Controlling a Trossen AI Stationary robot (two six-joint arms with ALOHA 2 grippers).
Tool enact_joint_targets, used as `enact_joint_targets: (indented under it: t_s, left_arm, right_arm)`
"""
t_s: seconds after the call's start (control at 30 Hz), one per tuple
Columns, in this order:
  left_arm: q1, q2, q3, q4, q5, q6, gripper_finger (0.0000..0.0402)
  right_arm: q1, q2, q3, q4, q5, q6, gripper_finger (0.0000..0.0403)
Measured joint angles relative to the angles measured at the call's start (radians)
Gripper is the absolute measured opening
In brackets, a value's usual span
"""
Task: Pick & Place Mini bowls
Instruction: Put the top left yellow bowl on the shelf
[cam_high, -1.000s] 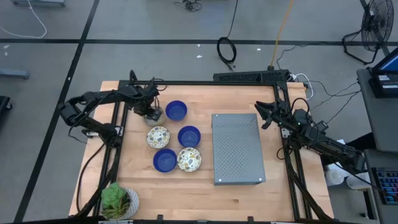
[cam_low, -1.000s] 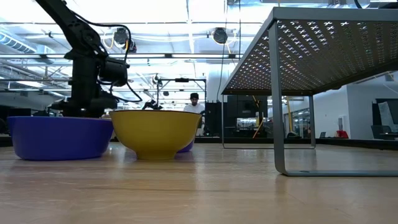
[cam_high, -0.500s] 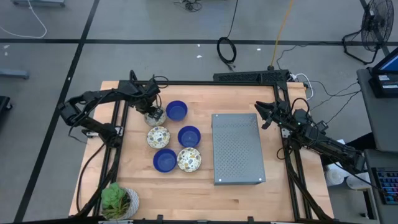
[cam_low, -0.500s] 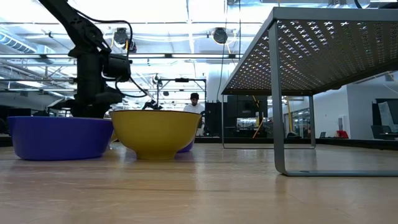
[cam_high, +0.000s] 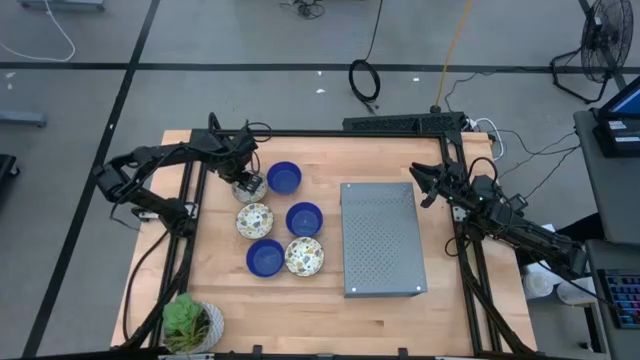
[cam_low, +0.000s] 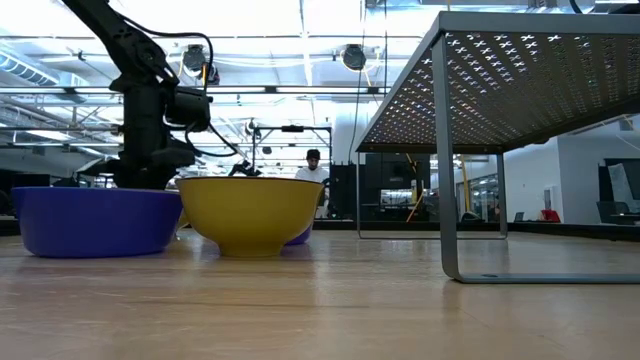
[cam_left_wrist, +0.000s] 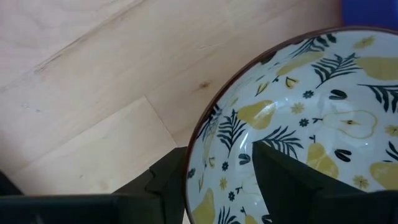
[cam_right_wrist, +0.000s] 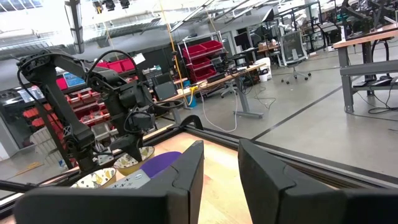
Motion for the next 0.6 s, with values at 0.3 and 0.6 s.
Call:
enact_joint_targets:
  t_s: [0.3, 0.6]
  left_arm:
    - [0.000, 0.000, 0.000, 0.000, -0.017, -0.010, 0.0177]
    - [0.000, 0.000, 0.000, 0.000, -0.062, -0.005, 0.0177]
  right_arm:
    - [0.000, 0.000, 0.000, 0.000, 0.000, 0.000, 0.0089]
    - [0.000, 0.000, 0.000, 0.000, 0.000, 0.000, 0.0089]
